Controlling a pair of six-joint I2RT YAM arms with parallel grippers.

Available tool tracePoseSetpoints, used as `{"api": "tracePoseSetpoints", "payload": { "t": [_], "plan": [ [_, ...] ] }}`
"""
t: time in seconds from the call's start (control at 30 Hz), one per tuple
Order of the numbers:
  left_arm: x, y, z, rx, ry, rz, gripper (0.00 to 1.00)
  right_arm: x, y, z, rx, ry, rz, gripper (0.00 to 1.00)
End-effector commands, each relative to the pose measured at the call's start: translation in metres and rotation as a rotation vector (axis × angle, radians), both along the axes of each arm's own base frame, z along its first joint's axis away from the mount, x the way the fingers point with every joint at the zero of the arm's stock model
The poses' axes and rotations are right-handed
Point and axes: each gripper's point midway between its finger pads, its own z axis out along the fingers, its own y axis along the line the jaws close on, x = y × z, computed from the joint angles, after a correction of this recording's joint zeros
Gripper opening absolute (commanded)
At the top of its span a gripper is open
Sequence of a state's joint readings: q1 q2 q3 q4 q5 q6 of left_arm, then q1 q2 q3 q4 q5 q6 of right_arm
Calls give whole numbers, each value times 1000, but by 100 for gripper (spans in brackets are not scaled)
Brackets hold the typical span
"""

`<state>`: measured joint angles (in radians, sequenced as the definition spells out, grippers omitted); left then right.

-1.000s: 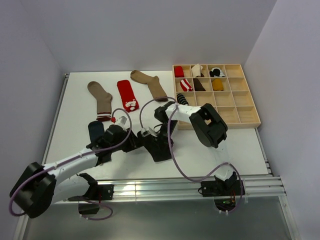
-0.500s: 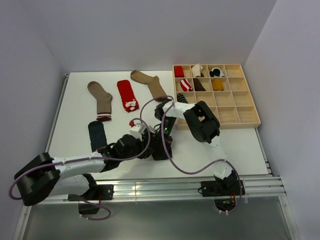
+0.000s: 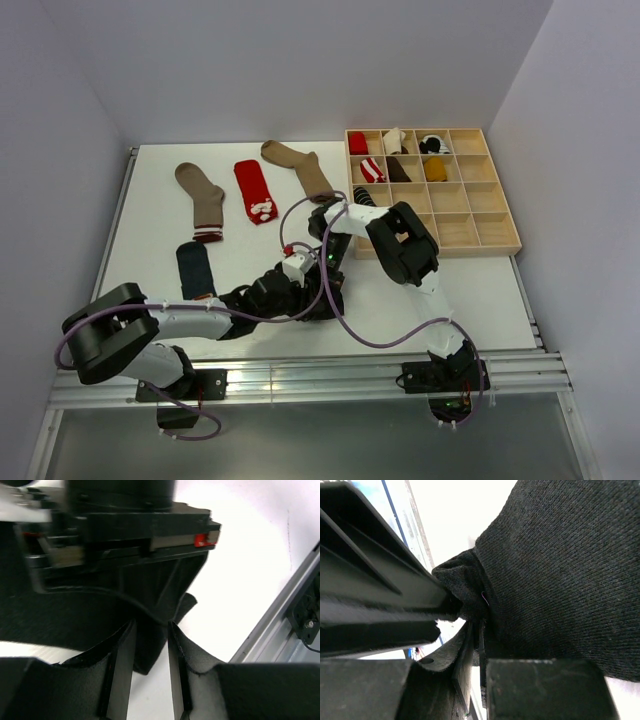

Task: Roll the socks
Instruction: Roll the sock at the center of the board.

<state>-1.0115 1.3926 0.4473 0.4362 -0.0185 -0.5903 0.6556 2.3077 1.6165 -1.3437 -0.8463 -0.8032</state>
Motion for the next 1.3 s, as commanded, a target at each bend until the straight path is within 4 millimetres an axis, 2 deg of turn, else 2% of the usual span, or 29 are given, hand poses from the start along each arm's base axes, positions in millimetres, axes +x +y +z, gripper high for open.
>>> {"api": "tracePoseSetpoints", "payload": {
  "t": [0.0,0.23,0.57,0.87,1.07,1.27],
  "plan": [
    [-1,-24,21,-70,-49,-74,37,10,3,-7,-9,-33,7,12],
    [-6,-16,1,-28,-27,-63,37,10,2,-10,-24,-30,-2,11],
    [-13,-5,-16,19,11,-55,37,13,4,-7,-25,-14,-33,11],
    [-16,-5,-28,59,43,-42,37,17,6,-9,-30,-14,-55,11],
    [-16,3,-40,77,84,9,26,20,5,-10,-37,-19,-80,12],
    [-21,9,-52,90,133,39,7,26,8,-5,-16,-20,-111,17]
  ]
}}
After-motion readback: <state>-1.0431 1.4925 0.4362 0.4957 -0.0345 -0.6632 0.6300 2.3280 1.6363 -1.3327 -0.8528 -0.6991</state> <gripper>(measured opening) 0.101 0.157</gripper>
